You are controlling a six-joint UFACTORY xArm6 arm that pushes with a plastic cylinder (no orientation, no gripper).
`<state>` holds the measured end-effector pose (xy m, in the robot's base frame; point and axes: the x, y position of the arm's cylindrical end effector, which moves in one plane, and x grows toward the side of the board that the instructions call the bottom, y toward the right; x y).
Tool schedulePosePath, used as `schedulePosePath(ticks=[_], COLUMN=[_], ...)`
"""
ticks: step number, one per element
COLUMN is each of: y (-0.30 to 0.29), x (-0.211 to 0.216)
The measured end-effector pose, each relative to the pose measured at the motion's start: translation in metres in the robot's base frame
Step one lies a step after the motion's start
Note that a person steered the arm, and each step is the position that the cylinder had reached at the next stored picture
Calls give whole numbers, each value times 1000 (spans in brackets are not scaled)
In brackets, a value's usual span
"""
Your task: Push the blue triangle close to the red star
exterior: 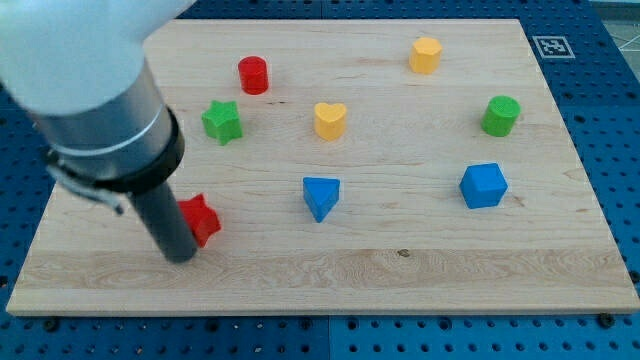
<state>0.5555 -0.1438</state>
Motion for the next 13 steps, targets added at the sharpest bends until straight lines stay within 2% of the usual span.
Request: schedulePosePath(ticks=[1,2,4,5,7,8,9,10,13], y=[-5,-5,8,46,57,98,142,144,161], x=[-58,-73,-21,-28,-91,-95,-75,-53,-61])
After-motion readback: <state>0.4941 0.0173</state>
